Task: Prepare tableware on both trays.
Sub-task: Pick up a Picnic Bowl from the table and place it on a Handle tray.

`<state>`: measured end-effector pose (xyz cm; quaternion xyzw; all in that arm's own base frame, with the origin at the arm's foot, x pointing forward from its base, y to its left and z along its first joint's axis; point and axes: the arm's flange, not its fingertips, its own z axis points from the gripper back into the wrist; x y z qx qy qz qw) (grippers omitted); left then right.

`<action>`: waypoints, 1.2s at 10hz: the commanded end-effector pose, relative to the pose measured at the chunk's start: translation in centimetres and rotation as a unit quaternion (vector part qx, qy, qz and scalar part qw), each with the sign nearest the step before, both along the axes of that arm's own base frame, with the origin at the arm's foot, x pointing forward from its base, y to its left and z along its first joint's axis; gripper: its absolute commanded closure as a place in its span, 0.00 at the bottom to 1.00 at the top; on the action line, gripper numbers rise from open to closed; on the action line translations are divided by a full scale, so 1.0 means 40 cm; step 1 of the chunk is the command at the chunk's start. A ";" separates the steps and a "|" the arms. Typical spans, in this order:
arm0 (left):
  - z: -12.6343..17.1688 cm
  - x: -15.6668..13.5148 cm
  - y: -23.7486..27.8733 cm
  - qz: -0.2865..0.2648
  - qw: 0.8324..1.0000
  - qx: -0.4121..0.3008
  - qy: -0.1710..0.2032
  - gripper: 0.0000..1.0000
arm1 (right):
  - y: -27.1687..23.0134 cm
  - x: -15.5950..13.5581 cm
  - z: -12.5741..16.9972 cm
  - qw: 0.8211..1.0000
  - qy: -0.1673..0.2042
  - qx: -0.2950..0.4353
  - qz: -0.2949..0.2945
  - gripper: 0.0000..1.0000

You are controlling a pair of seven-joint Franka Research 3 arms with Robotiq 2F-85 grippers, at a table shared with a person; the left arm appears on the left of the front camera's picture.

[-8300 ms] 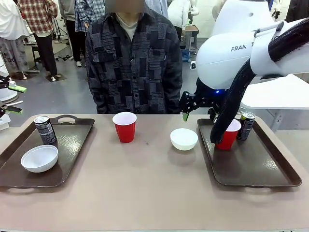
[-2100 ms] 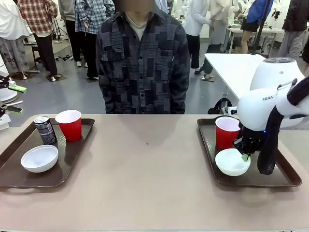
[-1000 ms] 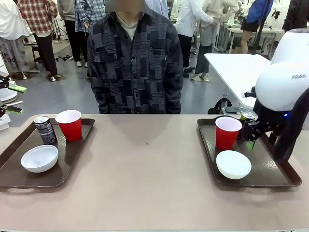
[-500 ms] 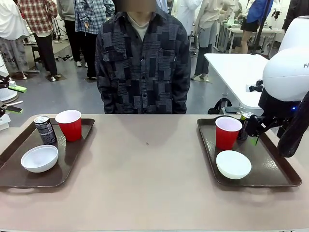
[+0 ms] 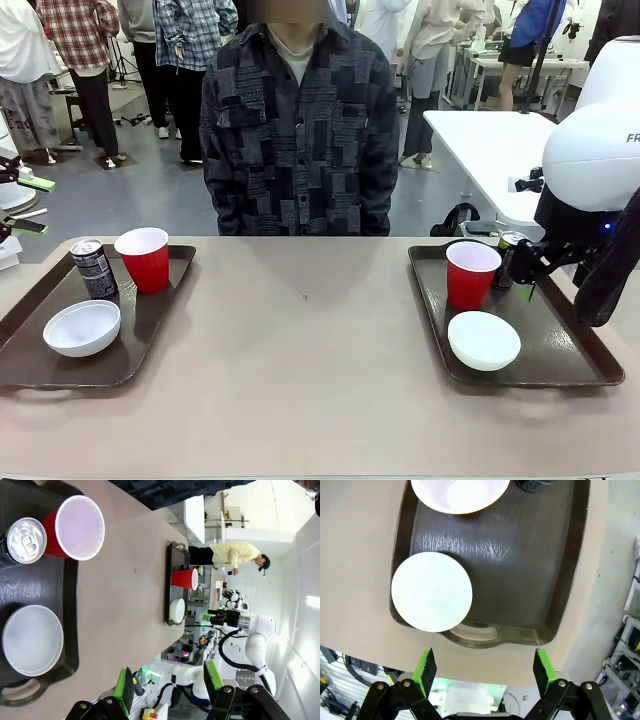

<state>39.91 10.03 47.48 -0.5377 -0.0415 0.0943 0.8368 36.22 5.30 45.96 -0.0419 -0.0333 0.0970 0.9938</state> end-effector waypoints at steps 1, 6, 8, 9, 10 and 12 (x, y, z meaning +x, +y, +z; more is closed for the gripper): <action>0.008 0.001 0.002 0.001 1.000 -0.011 0.000 0.25 | 0.000 0.004 -0.011 1.000 -0.006 0.002 0.001 0.00; 0.008 0.001 0.002 0.001 1.000 -0.011 0.000 0.25 | -0.067 0.004 0.026 0.996 0.029 0.082 0.008 0.00; 0.008 0.001 0.002 0.001 1.000 -0.011 0.000 0.25 | -0.236 0.036 0.053 0.962 0.090 0.254 -0.031 0.00; 0.008 0.001 0.002 0.001 1.000 -0.011 0.000 0.25 | -0.317 0.040 0.058 0.938 0.107 0.324 -0.056 0.00; 0.008 0.001 0.002 0.001 1.000 -0.011 0.000 0.25 | -0.396 0.034 0.063 0.919 0.108 0.371 -0.077 0.00; 0.008 0.001 0.002 0.001 1.000 -0.011 0.000 0.25 | -0.505 0.008 0.076 0.883 0.121 0.448 -0.076 0.00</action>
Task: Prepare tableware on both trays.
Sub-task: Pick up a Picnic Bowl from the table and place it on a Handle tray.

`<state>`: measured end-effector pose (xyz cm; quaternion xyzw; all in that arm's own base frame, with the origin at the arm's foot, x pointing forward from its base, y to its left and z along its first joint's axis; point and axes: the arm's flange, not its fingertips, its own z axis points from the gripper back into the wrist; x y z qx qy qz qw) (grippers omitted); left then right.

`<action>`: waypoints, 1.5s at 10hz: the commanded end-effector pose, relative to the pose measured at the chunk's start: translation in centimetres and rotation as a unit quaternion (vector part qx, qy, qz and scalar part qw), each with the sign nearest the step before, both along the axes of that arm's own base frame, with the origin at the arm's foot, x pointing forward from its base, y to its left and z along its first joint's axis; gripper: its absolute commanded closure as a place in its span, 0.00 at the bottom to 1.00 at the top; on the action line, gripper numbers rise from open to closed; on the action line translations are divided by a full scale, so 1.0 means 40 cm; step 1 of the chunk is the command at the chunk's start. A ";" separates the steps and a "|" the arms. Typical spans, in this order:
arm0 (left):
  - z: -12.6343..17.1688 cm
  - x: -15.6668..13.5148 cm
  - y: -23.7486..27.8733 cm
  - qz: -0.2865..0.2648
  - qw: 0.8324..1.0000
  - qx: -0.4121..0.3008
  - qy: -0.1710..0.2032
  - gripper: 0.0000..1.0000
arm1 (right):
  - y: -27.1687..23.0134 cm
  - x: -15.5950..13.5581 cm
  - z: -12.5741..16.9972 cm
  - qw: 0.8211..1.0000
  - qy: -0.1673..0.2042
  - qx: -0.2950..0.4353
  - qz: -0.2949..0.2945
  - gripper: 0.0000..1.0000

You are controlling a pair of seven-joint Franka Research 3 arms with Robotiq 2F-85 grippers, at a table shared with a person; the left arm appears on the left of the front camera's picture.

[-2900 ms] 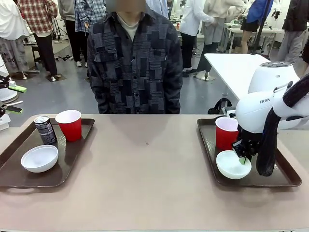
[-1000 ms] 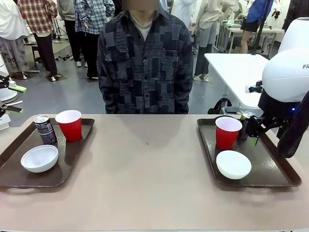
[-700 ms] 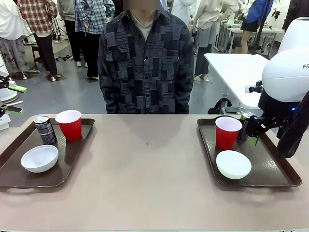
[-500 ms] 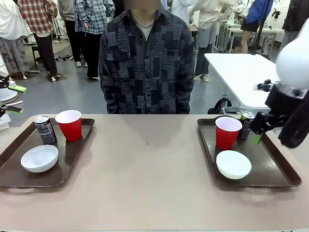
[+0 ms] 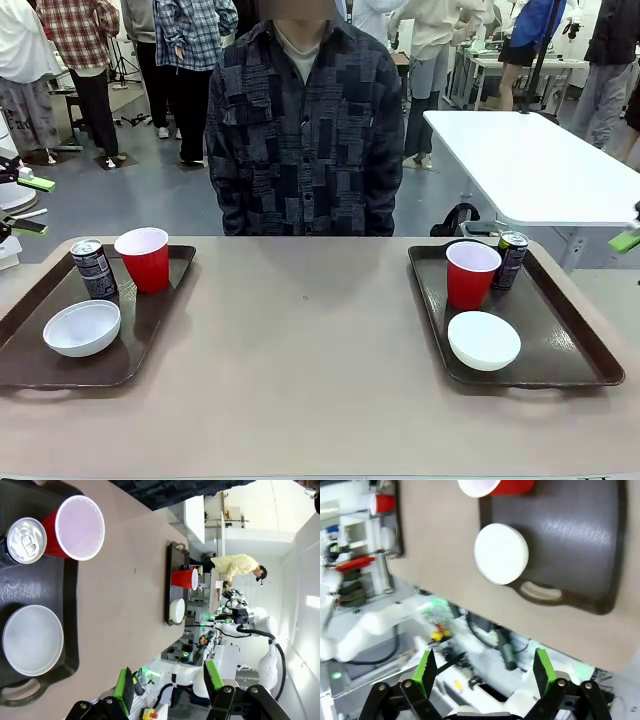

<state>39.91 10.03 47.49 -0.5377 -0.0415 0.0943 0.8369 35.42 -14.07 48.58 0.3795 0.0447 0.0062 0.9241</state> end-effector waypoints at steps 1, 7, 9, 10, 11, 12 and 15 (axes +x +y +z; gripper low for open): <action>0.008 0.001 0.002 0.001 1.000 -0.011 0.000 0.25 | -0.063 0.006 0.018 0.998 0.005 0.053 -0.018 0.00; 0.008 0.001 0.002 0.001 1.000 -0.011 0.000 0.25 | -0.264 -0.092 -0.027 0.983 -0.045 0.130 -0.124 0.00; 0.008 0.001 0.002 0.001 1.000 -0.011 0.000 0.25 | -0.277 -0.094 -0.035 0.974 -0.064 0.148 -0.160 0.00; 0.008 0.001 0.002 0.001 1.000 -0.011 0.000 0.25 | -0.274 -0.102 -0.017 0.982 -0.038 0.116 -0.141 0.00; 0.008 0.001 0.002 0.001 1.000 -0.011 0.000 0.25 | -0.274 -0.102 -0.017 0.982 -0.038 0.116 -0.141 0.00; 0.008 0.001 0.002 0.001 1.000 -0.011 0.000 0.25 | -0.274 -0.102 -0.017 0.982 -0.038 0.116 -0.141 0.00; 0.008 0.001 0.002 0.001 1.000 -0.011 0.000 0.25 | -0.274 -0.102 -0.017 0.982 -0.038 0.116 -0.141 0.00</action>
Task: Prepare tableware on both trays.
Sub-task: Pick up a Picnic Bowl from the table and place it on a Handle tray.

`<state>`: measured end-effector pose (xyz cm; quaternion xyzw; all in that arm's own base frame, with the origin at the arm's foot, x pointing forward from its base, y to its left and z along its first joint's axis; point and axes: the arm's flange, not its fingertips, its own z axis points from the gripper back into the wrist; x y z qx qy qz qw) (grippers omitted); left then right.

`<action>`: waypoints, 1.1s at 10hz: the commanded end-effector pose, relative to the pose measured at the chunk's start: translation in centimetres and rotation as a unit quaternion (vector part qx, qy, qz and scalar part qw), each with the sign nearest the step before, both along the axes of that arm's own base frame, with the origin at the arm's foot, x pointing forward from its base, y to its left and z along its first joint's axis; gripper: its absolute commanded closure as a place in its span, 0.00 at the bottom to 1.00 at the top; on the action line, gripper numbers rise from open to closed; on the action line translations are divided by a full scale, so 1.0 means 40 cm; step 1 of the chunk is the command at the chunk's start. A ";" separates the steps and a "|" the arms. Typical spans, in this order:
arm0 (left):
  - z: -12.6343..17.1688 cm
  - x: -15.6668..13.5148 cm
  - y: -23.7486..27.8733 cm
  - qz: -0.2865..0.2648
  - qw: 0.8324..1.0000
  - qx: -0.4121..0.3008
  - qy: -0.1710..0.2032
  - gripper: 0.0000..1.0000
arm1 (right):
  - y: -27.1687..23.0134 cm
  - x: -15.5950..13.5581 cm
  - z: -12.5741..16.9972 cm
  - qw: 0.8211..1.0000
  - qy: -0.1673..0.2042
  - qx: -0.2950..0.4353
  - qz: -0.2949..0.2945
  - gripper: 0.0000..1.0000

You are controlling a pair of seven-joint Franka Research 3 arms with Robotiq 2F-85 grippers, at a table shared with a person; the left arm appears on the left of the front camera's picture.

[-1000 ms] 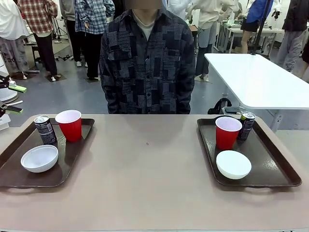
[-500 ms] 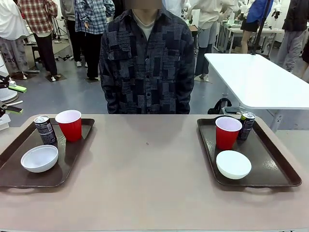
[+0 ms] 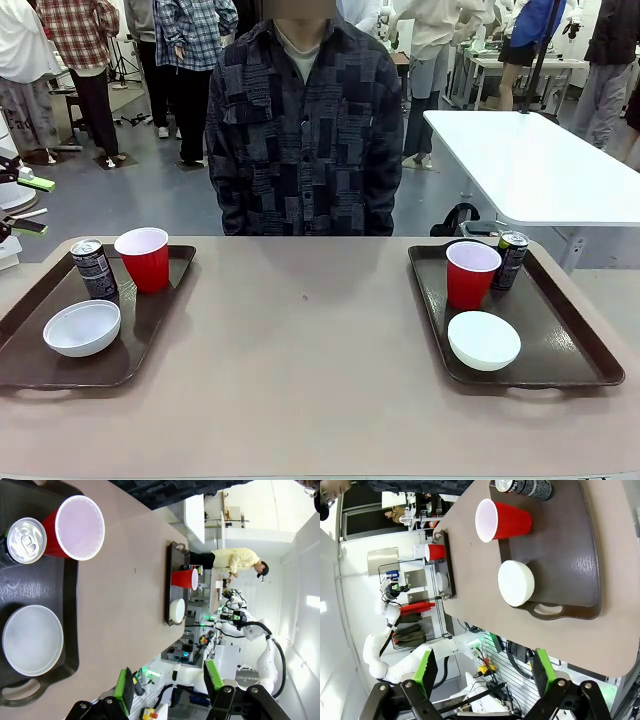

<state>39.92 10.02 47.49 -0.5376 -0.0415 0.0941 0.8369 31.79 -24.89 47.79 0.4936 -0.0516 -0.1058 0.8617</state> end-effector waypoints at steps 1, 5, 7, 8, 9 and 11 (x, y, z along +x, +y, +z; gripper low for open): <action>0.008 0.001 0.003 0.001 1.000 -0.011 0.000 0.25 | -0.003 -0.011 0.003 1.000 0.006 -0.008 0.004 0.00; 0.008 0.001 0.003 0.001 1.000 -0.011 0.000 0.25 | -0.003 -0.011 0.003 1.000 0.006 -0.008 0.004 0.00; 0.008 0.001 0.003 0.001 1.000 -0.011 0.000 0.25 | -0.003 -0.011 0.003 1.000 0.006 -0.008 0.004 0.00; 0.008 0.001 0.003 0.001 1.000 -0.011 0.000 0.25 | -0.003 -0.011 0.003 1.000 0.006 -0.008 0.004 0.00; 0.008 0.001 0.003 0.001 1.000 -0.011 0.000 0.25 | -0.003 -0.011 0.003 1.000 0.006 -0.008 0.004 0.00; 0.008 0.001 0.003 0.001 1.000 -0.011 0.000 0.25 | -0.003 -0.011 0.003 1.000 0.006 -0.008 0.004 0.00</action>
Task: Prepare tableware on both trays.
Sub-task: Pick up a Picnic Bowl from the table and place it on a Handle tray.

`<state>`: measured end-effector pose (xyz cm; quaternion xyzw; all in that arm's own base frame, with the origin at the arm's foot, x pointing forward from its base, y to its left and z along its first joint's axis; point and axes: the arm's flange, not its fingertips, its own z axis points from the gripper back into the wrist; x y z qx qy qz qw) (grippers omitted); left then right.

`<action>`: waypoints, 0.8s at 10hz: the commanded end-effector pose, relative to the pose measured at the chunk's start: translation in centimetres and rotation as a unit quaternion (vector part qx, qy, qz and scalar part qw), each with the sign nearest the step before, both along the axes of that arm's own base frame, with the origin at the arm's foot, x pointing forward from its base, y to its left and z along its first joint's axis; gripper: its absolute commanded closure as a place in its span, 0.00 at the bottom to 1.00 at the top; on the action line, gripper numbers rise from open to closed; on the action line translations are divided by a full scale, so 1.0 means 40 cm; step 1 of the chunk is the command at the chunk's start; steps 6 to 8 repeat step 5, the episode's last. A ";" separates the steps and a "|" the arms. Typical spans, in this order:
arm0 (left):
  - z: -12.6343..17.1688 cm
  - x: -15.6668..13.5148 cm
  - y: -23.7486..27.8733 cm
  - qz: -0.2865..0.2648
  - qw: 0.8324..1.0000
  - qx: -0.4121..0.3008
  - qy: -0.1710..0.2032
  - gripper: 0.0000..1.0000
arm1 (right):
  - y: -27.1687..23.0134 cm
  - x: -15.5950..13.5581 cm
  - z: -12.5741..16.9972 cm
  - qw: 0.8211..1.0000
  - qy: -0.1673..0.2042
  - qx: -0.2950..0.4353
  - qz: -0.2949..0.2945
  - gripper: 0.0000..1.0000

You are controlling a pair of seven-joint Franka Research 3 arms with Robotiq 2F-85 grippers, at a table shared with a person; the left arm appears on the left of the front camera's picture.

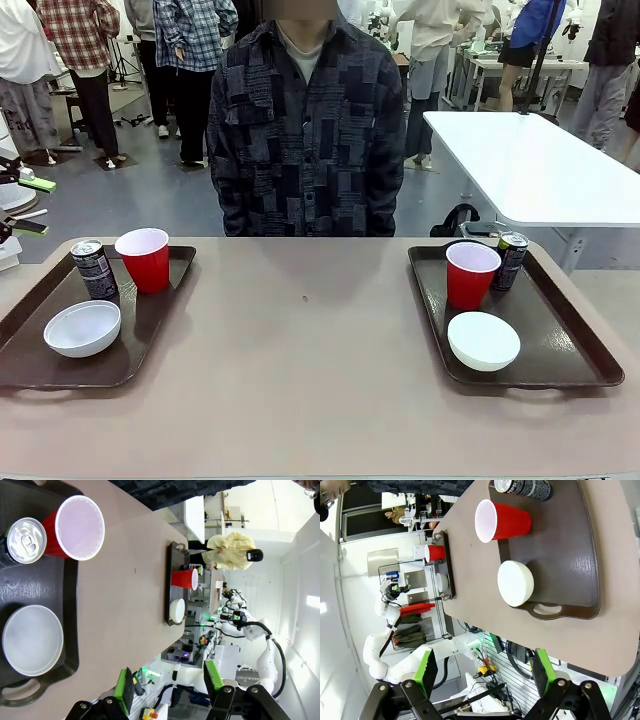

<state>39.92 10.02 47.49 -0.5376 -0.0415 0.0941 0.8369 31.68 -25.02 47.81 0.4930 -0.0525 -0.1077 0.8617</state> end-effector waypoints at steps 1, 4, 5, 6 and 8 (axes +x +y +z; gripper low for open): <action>0.008 0.001 0.003 0.001 1.000 -0.011 0.000 0.25 | 0.000 -0.008 0.002 1.000 0.005 -0.008 0.006 0.00; 0.008 0.001 0.003 0.001 1.000 -0.011 0.000 0.25 | 0.000 -0.008 0.002 1.000 0.005 -0.008 0.006 0.00; 0.008 0.001 0.003 0.001 1.000 -0.011 0.000 0.25 | 0.000 -0.008 0.002 1.000 0.005 -0.008 0.006 0.00; 0.008 0.001 0.003 0.001 1.000 -0.011 0.000 0.25 | 0.000 -0.008 0.002 1.000 0.005 -0.008 0.006 0.00; 0.008 0.001 0.003 0.001 1.000 -0.011 0.000 0.25 | 0.000 -0.008 0.002 1.000 0.005 -0.008 0.006 0.00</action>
